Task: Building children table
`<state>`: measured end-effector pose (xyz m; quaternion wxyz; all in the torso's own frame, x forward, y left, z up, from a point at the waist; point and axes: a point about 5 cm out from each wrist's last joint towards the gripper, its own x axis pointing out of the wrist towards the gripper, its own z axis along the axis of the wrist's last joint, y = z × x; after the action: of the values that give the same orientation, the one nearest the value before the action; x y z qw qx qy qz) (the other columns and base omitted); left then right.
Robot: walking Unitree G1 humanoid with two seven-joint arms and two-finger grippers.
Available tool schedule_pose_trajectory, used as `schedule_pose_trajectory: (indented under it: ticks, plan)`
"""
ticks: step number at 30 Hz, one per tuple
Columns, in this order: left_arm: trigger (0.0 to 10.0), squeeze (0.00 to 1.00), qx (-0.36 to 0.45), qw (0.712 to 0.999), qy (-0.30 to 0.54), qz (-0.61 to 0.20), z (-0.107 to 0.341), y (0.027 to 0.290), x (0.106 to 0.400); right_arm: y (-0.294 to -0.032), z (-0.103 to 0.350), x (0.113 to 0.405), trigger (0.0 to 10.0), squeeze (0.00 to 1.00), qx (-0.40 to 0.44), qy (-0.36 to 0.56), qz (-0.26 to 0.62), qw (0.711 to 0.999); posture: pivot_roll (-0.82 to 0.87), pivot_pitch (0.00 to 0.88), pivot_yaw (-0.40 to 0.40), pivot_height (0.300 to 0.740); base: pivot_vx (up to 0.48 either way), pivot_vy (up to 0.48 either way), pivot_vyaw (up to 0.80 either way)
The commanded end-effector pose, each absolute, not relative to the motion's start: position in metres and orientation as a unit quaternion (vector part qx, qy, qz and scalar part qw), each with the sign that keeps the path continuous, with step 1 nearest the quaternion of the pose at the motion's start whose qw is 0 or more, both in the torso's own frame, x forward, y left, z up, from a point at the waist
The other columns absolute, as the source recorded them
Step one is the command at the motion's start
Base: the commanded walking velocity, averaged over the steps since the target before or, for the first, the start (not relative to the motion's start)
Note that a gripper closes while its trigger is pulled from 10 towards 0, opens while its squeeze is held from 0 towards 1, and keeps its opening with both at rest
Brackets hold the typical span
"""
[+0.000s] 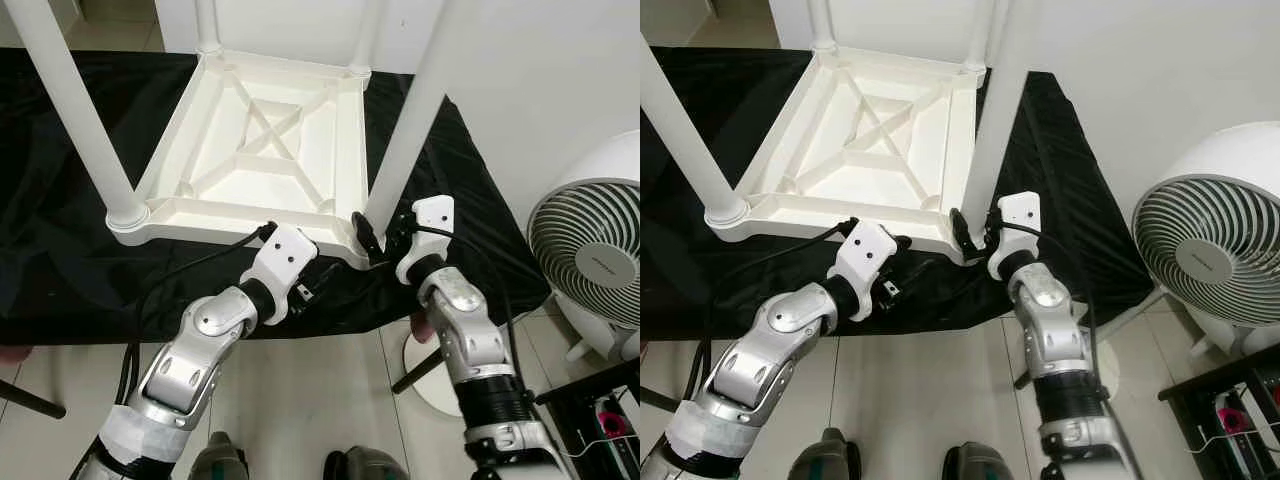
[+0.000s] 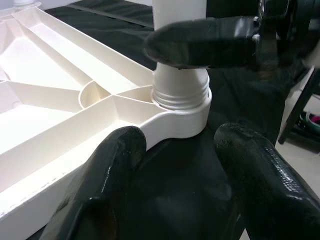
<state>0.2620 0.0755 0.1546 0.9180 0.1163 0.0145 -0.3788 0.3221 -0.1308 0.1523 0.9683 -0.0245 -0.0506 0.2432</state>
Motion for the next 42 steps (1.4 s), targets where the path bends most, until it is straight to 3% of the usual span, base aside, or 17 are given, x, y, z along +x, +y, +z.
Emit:
schedule_pose_trajectory:
  ticks: [1,5,11,12,13,28,29,42]
  plan:
    - [10.0,0.00,0.114,0.911,0.014,-0.396,0.155,0.073,0.259,-0.128,0.150,0.323,10.0,0.00,-0.030,-0.046,0.294,0.954,-0.06,0.061,-0.040,0.740,0.000,0.000,0.00]
    - [10.0,0.00,0.116,0.910,0.017,-0.398,0.154,0.075,0.259,-0.127,0.144,0.327,10.0,0.00,-0.054,-0.027,0.362,0.930,-0.05,0.069,-0.037,0.740,0.000,0.000,0.00]
    - [10.0,0.00,0.116,0.911,0.019,-0.395,0.154,0.076,0.258,-0.128,0.141,0.328,10.0,0.00,-0.060,-0.021,0.374,0.925,-0.04,0.070,-0.043,0.740,0.000,0.000,0.00]
    - [10.0,0.00,0.115,0.913,0.020,-0.391,0.154,0.078,0.257,-0.128,0.140,0.328,4.7,0.00,-0.059,-0.019,0.375,0.925,-0.02,0.070,-0.050,0.740,0.000,0.000,0.00]
    - [10.0,0.00,0.115,0.914,0.020,-0.388,0.154,0.079,0.256,-0.128,0.139,0.327,0.0,0.00,-0.053,-0.018,0.373,0.926,-0.02,0.071,-0.053,0.740,0.000,0.000,0.00]
    - [10.0,0.00,0.112,0.917,0.023,-0.382,0.154,0.080,0.253,-0.132,0.136,0.323,0.0,0.00,-0.028,-0.029,0.323,0.946,-0.02,0.082,-0.064,0.740,0.000,0.000,0.00]
    - [10.0,0.00,0.111,0.917,0.023,-0.384,0.153,0.079,0.253,-0.134,0.136,0.321,0.0,0.00,-0.023,-0.034,0.280,0.959,-0.03,0.083,-0.064,0.740,0.000,0.000,0.00]
    - [10.0,0.00,0.109,0.917,0.024,-0.384,0.154,0.079,0.253,-0.126,0.131,0.303,0.0,0.00,0.017,-0.037,0.127,0.991,-0.03,0.089,-0.066,0.740,0.000,0.000,0.00]
